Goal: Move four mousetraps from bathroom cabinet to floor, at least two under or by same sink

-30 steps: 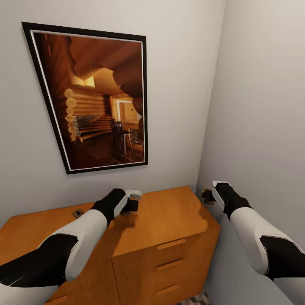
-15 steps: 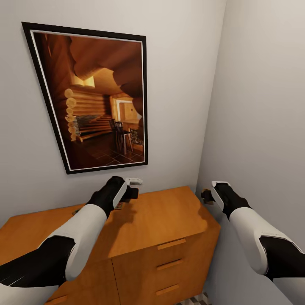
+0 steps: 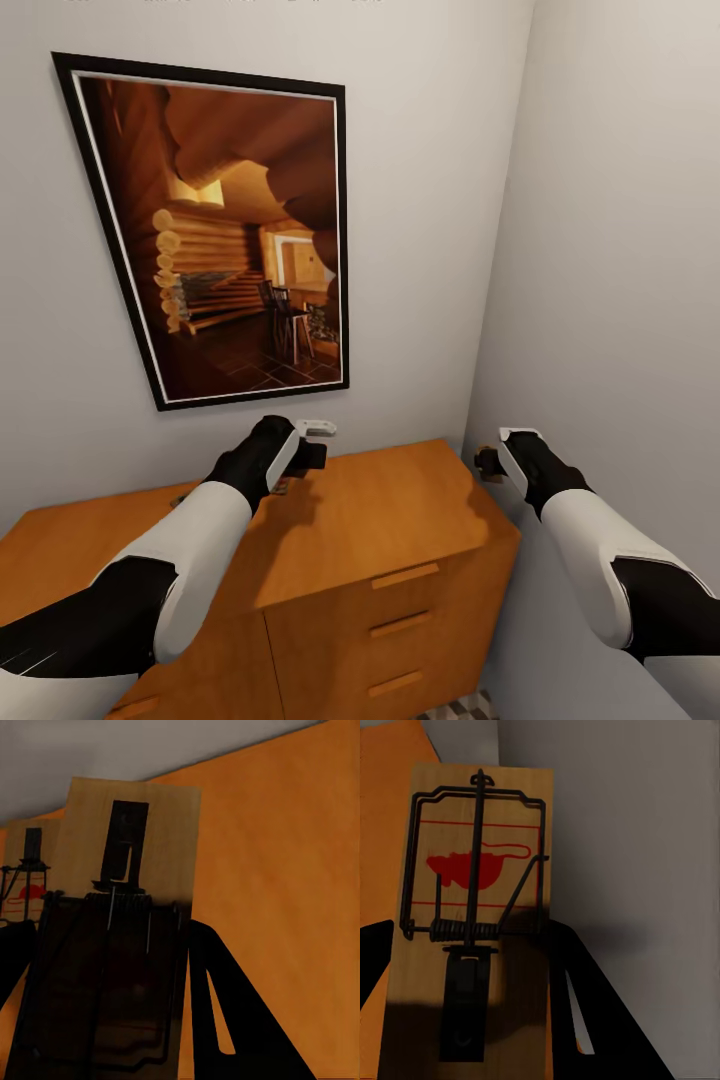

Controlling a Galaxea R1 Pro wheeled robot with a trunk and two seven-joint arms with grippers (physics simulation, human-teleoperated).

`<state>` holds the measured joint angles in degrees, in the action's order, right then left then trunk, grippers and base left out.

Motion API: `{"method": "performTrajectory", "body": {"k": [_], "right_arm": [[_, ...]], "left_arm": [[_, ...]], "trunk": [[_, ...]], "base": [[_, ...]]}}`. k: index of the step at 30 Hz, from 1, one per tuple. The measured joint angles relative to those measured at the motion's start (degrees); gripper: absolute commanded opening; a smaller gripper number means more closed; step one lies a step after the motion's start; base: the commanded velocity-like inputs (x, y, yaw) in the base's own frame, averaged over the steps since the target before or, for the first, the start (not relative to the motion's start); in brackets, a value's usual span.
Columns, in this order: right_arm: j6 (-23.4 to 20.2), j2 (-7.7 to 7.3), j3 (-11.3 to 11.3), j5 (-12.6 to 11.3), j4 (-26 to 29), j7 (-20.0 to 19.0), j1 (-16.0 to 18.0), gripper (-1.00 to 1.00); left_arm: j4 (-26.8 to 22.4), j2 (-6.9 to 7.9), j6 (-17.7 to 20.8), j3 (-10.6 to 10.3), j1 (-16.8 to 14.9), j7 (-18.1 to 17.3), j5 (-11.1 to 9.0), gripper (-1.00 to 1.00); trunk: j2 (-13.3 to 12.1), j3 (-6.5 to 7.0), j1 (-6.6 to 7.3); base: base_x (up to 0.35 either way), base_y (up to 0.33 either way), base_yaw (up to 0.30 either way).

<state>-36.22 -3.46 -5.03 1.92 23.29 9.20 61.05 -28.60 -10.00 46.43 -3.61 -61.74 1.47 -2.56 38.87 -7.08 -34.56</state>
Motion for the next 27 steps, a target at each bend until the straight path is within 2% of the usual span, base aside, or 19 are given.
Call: {"method": "performTrajectory", "body": {"k": [7,14,27], "right_arm": [[0.0,0.0,0.0,0.1,0.0,0.0,0.0,-1.0],[0.0,0.0,0.0,0.0,0.0,0.6,0.0,-1.0],[0.0,0.01,0.0,0.0,-0.1,0.6,0.0,-1.0]], "left_arm": [[0.0,0.0,-0.1,0.0,0.0,0.0,0.0,-1.0],[0.0,0.0,-0.1,0.0,0.0,0.1,-0.1,-1.0],[0.0,0.0,-0.1,0.0,0.0,0.1,-0.1,-1.0]], "trunk": [[0.0,0.0,-0.01],[0.0,0.0,0.0],[0.0,0.0,0.0]], "base": [[-0.18,0.0,0.0],[-0.029,0.0,0.023],[-0.001,0.0,0.252]]}}
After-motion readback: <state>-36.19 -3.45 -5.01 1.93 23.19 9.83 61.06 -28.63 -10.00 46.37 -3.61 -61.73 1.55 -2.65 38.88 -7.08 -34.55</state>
